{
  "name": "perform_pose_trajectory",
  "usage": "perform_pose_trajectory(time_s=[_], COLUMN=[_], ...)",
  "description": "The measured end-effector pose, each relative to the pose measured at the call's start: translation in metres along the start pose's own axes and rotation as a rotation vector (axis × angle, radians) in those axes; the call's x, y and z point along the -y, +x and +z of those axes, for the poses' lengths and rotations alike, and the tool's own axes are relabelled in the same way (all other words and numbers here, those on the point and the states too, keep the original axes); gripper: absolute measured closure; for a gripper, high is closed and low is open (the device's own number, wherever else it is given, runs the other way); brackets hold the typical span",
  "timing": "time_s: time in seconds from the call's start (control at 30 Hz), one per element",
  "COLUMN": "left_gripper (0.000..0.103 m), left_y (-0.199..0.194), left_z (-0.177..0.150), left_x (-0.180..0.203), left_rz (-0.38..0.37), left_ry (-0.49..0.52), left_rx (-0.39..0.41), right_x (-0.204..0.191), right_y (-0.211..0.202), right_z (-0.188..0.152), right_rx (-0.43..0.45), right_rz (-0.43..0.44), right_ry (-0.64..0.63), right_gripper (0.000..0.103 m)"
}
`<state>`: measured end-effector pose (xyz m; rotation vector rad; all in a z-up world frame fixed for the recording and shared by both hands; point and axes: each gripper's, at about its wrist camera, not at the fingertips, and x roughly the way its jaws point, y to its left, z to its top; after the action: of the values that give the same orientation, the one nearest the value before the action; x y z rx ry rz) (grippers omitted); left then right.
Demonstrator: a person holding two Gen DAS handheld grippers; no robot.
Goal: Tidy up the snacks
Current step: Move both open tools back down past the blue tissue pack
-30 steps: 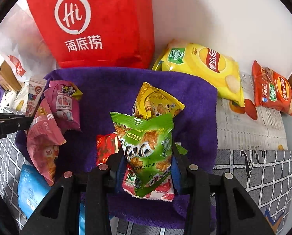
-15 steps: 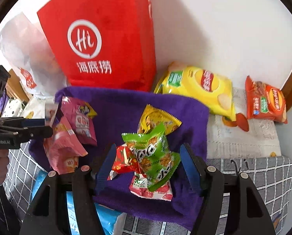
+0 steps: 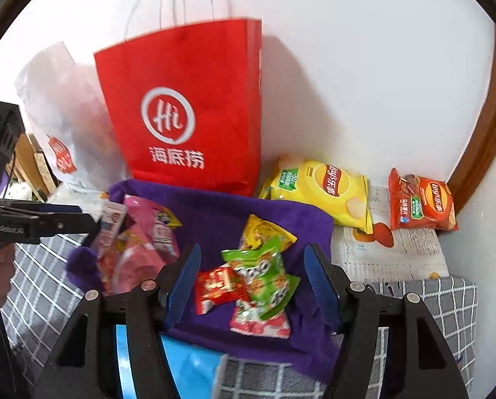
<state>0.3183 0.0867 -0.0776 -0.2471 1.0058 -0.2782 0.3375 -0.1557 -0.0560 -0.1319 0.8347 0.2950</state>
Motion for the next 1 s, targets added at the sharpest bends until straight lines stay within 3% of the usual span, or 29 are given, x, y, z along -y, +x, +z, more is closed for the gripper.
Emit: perform_pose_trajectory(time_s=[0.23, 0.5, 0.73, 1.0], left_gripper=[0.042, 0.04, 0.039, 0.039], left_y=[-0.031, -0.078, -0.1, -0.093], left_z=[-0.006, -0.024, -0.061, -0.104], left_x=[0.023, 0.044, 0.02, -0.006], left_rz=[-0.037, -0.046, -0.005, 0.004], left_ry=[0.046, 0.092, 0.066, 0.032], left_rx=[0.039, 0.086, 0.072, 0.016], right_x=[-0.017, -0.041, -0.08, -0.105], right_y=[-0.036, -0.056, -0.047, -0.025], right_z=[-0.034, -0.083, -0.129, -0.157], right_rx=[-0.009, -0.098, -0.179, -0.276], right_rz=[-0.043, 0.031, 0.097, 0.147], right_ry=[0.02, 0.095, 0.081, 0.092], right_gripper=[0.038, 0.039, 0.046, 0.047])
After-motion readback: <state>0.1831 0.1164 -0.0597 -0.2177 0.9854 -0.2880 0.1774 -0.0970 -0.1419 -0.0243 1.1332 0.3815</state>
